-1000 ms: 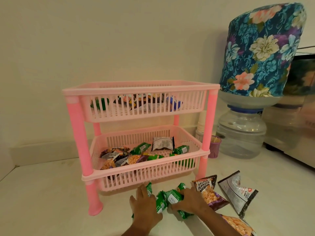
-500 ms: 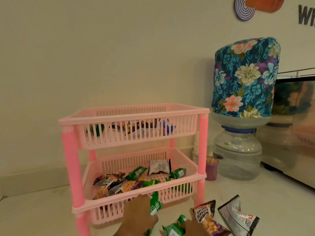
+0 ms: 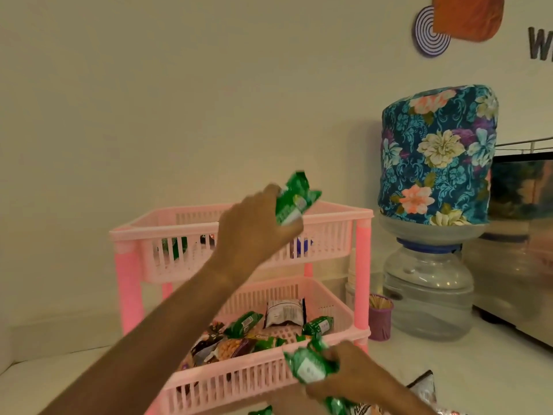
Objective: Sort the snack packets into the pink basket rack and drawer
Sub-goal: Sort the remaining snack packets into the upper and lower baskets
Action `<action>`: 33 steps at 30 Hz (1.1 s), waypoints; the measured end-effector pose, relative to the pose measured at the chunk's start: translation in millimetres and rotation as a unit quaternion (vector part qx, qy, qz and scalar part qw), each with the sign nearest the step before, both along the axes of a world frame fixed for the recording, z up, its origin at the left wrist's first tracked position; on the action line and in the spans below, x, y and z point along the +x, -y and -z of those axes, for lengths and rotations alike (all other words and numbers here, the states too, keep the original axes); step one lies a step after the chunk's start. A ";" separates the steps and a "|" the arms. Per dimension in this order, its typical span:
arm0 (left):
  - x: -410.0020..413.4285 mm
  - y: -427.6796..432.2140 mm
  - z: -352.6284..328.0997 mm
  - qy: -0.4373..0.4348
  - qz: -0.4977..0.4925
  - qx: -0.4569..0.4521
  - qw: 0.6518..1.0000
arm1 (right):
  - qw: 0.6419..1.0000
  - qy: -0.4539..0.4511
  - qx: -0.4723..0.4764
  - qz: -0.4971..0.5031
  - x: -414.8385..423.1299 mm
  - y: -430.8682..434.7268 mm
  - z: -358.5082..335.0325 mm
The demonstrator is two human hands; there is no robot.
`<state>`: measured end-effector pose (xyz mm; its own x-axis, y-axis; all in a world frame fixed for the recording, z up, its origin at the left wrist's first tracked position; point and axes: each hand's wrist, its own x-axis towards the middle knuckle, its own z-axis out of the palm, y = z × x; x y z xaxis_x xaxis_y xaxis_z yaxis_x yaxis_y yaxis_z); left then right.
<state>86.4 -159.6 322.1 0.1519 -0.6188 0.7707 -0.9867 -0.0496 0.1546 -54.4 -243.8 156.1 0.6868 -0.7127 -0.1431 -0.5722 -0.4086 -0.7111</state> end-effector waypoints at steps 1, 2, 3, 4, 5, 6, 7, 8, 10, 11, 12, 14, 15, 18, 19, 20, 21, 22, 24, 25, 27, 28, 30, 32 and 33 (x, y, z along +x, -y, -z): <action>2.9 3.2 -12.5 0.009 -0.011 -0.016 1.000 | 1.000 0.016 -0.008 -0.005 -5.0 2.7 -16.9; 6.7 7.1 -23.2 0.016 -0.024 -0.026 0.999 | 0.999 0.030 -0.025 -0.004 -8.9 3.0 -34.3; 10.9 12.7 -32.2 0.020 -0.042 -0.028 0.999 | 0.998 0.051 -0.034 -0.003 -13.8 2.7 -53.5; 15.6 19.5 -39.3 0.018 -0.060 -0.023 0.998 | 0.996 0.069 -0.050 -0.001 -18.7 3.3 -71.3; 20.8 27.3 -44.7 0.009 -0.074 -0.009 0.997 | 0.994 0.086 -0.063 -0.004 -23.0 4.4 -85.6; 26.8 35.9 -48.3 -0.004 -0.082 0.011 0.997 | 0.991 0.104 -0.080 -0.003 -26.6 2.6 -100.7; 32.4 44.4 -50.8 -0.017 -0.087 0.032 0.996 | 0.989 0.115 -0.096 0.000 -30.5 3.3 -113.5; 38.2 52.2 -52.6 -0.027 -0.093 0.053 0.994 | 0.987 0.122 -0.108 0.006 -33.1 2.2 -125.6; 51.0 64.0 -54.0 -0.029 -0.122 0.102 0.987 | 0.982 0.142 -0.120 0.010 -37.1 2.5 -146.9; 58.0 67.0 -54.6 -0.024 -0.142 0.129 0.981 | 0.980 0.150 -0.127 0.012 -38.4 3.4 -156.0; 65.7 67.9 -55.6 -0.023 -0.163 0.161 0.973 | 0.978 0.156 -0.134 0.011 -40.0 2.7 -164.7; 82.6 63.9 -57.0 -0.043 -0.190 0.236 0.952 | 0.974 0.174 -0.147 -0.005 -42.6 2.8 -179.8; 91.3 59.9 -57.3 -0.063 -0.195 0.275 0.939 | 0.971 0.181 -0.154 -0.012 -44.0 4.3 -186.2; 115.3 44.0 -54.2 -0.093 -0.218 0.365 0.900 | 0.966 0.208 -0.152 -0.023 -43.1 12.6 -202.7; 121.9 38.2 -52.2 -0.092 -0.230 0.390 0.887 | 0.964 0.218 -0.151 -0.026 -40.7 15.6 -207.8; 127.6 33.1 -50.3 -0.094 -0.242 0.414 0.873 | 0.961 0.233 -0.149 -0.027 -37.7 18.4 -212.4; 132.4 29.2 -48.1 -0.100 -0.249 0.432 0.861 | 0.958 0.246 -0.147 -0.026 -33.7 22.3 -216.6; 137.3 27.1 -46.1 -0.107 -0.250 0.441 0.855 | 0.955 0.259 -0.142 -0.021 -28.8 24.1 -220.5; 141.4 25.9 -43.1 -0.111 -0.246 0.430 0.862 | 0.952 0.274 -0.137 -0.011 -16.7 28.9 -227.3; 141.1 27.3 -42.4 -0.108 -0.240 0.415 0.871 | 0.952 0.272 -0.140 -0.006 -10.2 32.6 -230.2; 138.7 35.7 -40.9 -0.103 -0.219 0.386 0.890 | 0.954 0.259 -0.148 0.007 3.3 43.9 -234.5; 135.5 40.9 -39.8 -0.102 -0.205 0.373 0.899 | 0.955 0.255 -0.152 0.014 10.7 51.2 -235.9; 131.7 54.4 -36.4 -0.101 -0.170 0.354 0.914 | 0.955 0.243 -0.170 0.028 26.6 66.1 -237.0; 127.4 65.4 -31.8 -0.105 -0.134 0.352 0.920 | 0.955 0.222 -0.192 0.036 44.0 81.6 -235.1; 126.2 69.4 -29.6 -0.116 -0.120 0.354 0.920 | 0.956 0.210 -0.200 0.036 53.0 89.4 -233.9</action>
